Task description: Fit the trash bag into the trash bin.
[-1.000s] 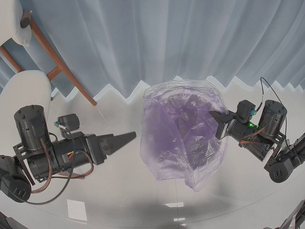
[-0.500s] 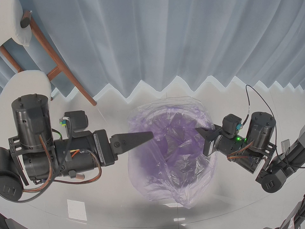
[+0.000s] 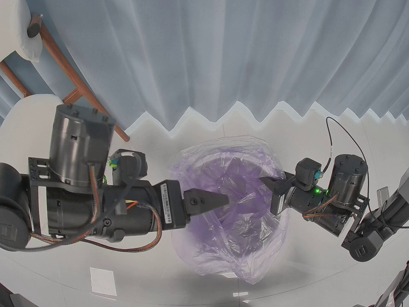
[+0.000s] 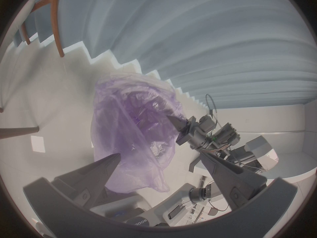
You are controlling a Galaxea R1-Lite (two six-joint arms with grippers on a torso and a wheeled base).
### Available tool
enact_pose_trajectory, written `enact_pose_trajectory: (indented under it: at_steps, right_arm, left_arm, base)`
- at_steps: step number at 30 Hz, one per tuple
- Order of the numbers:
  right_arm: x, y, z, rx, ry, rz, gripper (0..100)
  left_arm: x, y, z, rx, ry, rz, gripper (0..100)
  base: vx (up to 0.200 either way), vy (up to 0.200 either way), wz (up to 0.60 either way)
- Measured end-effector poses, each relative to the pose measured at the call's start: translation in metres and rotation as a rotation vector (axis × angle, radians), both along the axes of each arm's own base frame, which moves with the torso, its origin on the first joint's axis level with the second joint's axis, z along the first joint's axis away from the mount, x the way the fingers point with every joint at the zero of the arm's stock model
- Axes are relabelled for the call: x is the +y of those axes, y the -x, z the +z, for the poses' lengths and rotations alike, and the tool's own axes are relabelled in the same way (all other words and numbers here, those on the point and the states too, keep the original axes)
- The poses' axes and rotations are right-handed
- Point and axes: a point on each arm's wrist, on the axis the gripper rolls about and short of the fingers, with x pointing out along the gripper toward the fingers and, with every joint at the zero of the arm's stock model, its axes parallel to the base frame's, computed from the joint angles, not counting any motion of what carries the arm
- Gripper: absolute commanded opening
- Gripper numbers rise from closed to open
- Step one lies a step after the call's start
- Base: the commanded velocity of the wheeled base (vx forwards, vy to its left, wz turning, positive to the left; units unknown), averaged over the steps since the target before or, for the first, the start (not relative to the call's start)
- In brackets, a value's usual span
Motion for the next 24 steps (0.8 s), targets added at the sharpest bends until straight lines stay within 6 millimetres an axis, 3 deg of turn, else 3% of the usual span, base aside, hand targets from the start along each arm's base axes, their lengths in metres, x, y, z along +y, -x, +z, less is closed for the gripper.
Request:
enact_pose_trajectory:
  at_steps: [15,16,24]
  right_arm:
    - [0.008,0.005,-0.003,0.003,0.015,0.035,0]
    - [0.009,0.006,-0.003,0.004,0.015,0.038,0]
    - [0.009,0.008,-0.005,0.008,0.018,0.04,0]
  left_arm:
    - [-0.029,-0.03,-0.013,0.192,-0.224,-0.013,100]
    - [-0.031,-0.032,-0.013,0.203,-0.241,-0.016,0]
    - [-0.048,-0.047,-0.024,0.239,-0.311,-0.023,0]
  base:
    - [0.0,0.0,0.0]
    - [0.0,0.0,0.0]
    - [0.0,0.0,0.0]
